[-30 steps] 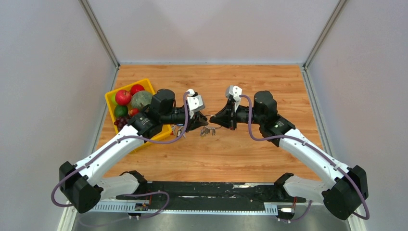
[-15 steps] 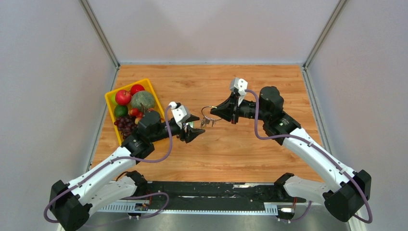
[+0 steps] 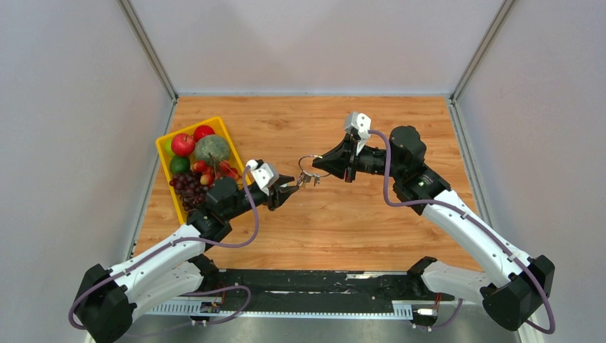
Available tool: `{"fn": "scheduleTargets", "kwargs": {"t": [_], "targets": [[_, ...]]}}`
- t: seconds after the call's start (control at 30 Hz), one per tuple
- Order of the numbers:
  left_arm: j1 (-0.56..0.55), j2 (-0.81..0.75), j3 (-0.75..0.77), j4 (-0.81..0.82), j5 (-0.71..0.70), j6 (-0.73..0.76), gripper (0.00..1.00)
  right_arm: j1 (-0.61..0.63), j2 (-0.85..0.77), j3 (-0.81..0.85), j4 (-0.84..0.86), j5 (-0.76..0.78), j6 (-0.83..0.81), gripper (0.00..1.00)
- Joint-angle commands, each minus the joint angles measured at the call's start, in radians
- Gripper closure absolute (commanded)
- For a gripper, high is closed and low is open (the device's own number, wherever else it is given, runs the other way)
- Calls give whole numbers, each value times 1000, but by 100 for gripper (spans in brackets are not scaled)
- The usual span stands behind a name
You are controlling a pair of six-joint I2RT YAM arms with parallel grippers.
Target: Remove the keys from the keyring
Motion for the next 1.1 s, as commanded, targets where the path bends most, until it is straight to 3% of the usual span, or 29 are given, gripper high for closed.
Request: {"fn": "scheduleTargets", "kwargs": {"t": [0.0,0.57,0.8,0.93,1.07], "targets": [[-3,6,5,59,-16,38,59,-3,-27,50,19,-31,16,100],[-5,100,47,133,26,41,67,-4,-23,44,25,-54,36,100],[-12,100,42,175,51,39,58,-3,-18,38,34,-53,45,100],[-14,100,39,193,61,44,67,-3,-19,32,42,-55,51,100],[-15,104,36,209,97,50,94,-3,-25,25,44,-49,53,100]]}}
